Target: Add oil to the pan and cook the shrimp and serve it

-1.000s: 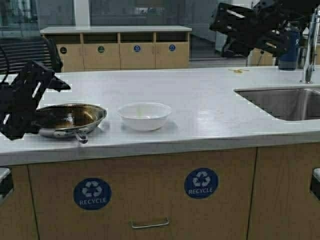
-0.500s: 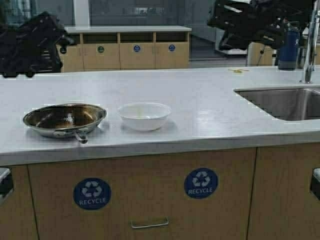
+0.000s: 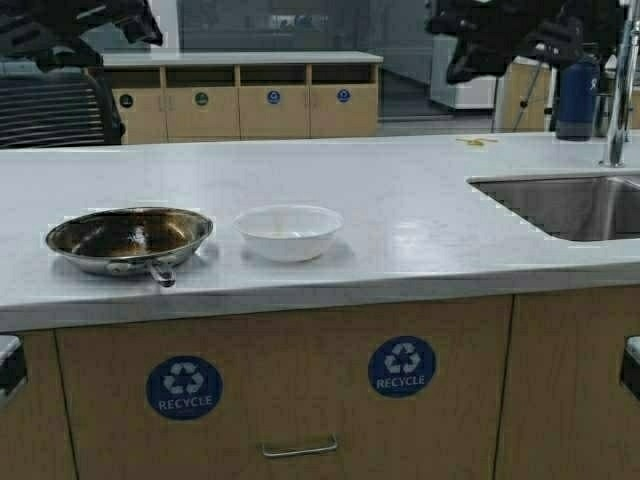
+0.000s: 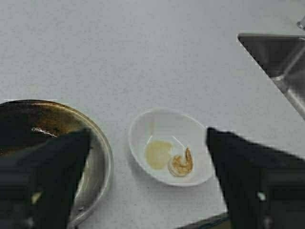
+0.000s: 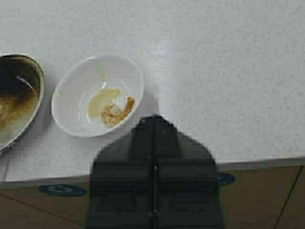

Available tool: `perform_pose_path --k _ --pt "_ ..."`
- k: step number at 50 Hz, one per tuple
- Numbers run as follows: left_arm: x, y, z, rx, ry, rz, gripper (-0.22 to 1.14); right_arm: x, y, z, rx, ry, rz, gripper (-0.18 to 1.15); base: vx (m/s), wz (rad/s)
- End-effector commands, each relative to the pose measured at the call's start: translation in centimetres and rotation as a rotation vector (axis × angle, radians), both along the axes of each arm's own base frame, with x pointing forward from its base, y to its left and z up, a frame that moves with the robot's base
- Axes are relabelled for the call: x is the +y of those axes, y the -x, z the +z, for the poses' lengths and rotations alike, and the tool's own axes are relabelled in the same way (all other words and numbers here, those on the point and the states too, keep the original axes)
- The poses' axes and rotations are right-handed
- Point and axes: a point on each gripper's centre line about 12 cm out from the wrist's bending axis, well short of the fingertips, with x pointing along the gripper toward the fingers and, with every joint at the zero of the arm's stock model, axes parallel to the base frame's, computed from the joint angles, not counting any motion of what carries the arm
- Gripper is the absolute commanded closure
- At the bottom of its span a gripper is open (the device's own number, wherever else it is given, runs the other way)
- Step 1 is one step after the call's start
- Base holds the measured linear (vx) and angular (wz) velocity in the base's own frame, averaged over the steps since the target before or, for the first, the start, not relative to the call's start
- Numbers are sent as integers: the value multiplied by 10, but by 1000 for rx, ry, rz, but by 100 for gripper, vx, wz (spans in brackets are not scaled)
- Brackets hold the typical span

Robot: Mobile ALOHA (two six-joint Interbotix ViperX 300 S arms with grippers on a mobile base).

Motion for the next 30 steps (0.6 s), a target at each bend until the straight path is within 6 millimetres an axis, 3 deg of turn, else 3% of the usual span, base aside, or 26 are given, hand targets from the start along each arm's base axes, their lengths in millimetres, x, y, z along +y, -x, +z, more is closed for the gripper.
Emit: perform_pose_path --k 1,13,17,21,27,30 --pt "-4 -1 10 -29 0 -15 -10 -7 0 27 -48 2 12 91 0 0" --pt "-5 0 7 -17 -6 -15 -6 -15 1 29 -36 31 15 91 0 0" --pt "-4 0 4 0 -12 -10 4 -15 1 30 -37 32 15 91 0 0" --pt "-2 -2 0 39 -27 9 33 -15 1 30 -39 32 16 91 0 0" --pt "0 -2 -2 60 -38 20 100 -15 1 30 -39 32 16 91 0 0" --pt "-1 -3 0 56 -35 19 108 -15 1 31 -41 32 16 91 0 0"
